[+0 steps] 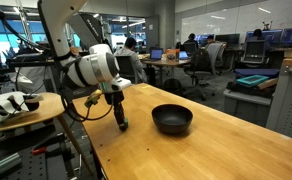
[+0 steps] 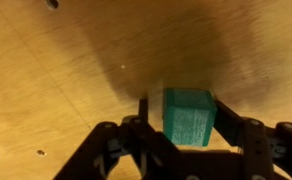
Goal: Put the green block in the bowl
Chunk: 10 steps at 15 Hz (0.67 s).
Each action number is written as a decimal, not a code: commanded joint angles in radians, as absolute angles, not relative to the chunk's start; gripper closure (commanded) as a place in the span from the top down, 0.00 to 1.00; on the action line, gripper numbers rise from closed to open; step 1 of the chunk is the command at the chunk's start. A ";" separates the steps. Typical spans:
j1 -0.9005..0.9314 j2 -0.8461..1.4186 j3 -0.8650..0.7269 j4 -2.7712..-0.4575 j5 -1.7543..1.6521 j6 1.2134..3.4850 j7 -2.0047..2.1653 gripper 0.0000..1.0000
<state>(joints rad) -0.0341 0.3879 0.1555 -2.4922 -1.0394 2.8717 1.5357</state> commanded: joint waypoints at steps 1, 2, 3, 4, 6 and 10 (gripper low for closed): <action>-0.027 0.407 0.131 -2.457 -1.075 2.898 1.563 0.33; -0.026 0.404 0.130 -2.455 -1.076 2.897 1.562 0.27; -0.026 0.401 0.131 -2.454 -1.076 2.898 1.560 0.20; -0.025 0.395 0.131 -2.455 -1.076 2.896 1.559 0.18; -0.029 0.391 0.136 -2.459 -1.067 2.899 1.552 0.18; -0.042 0.375 0.147 -2.470 -1.047 2.899 1.528 0.18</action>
<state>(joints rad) -0.0338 0.3896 0.1477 -2.4683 -1.0409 2.8778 1.5355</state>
